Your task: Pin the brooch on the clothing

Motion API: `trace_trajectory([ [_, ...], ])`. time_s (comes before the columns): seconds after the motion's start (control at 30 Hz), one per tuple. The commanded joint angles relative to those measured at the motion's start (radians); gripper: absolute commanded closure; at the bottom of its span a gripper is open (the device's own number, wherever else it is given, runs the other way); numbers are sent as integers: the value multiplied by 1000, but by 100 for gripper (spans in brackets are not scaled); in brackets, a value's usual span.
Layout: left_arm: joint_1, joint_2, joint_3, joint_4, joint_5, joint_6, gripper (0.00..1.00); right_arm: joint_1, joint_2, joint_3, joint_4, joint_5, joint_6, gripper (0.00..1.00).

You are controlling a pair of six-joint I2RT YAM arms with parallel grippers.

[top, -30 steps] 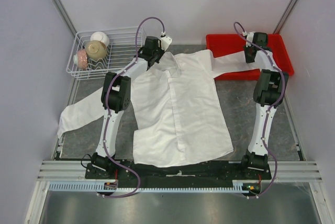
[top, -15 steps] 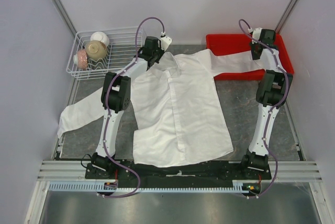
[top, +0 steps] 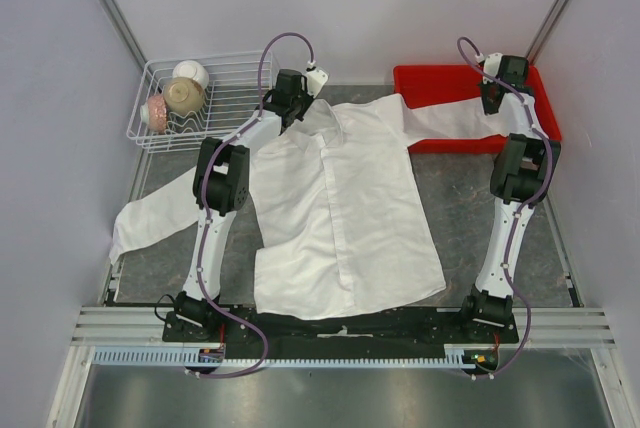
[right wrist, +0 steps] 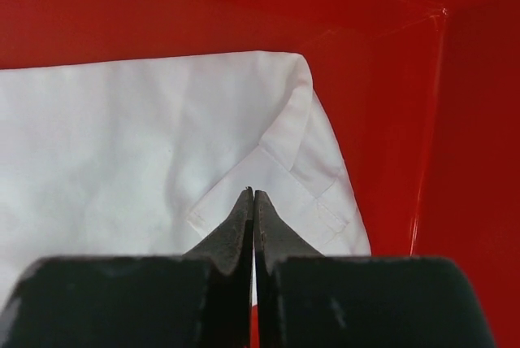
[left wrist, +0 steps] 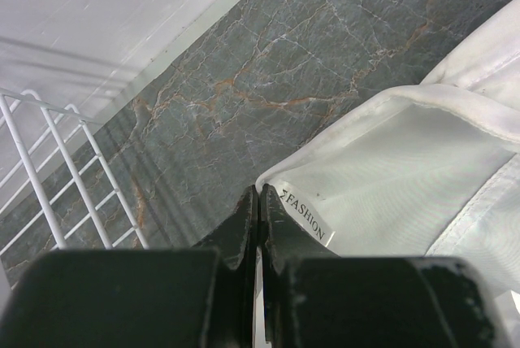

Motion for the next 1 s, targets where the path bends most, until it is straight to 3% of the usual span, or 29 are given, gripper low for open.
trace_trajectory([
  [0.0, 6, -15, 3, 55, 10, -17, 98, -1, -41, 35, 8, -46, -1, 89],
  [0.1, 6, -14, 2, 53, 10, -22, 98, -4, -51, 26, -6, -86, 15, 73],
  [0.3, 6, -9, 3, 53, 12, -23, 98, -3, -28, 32, -40, -109, 43, 58],
  [0.8, 6, -5, 11, 55, 10, -23, 98, -6, 18, 36, -89, -88, 37, 55],
  [0.97, 6, -3, 12, 53, 10, -23, 98, -11, 30, 47, -89, -75, 34, 64],
])
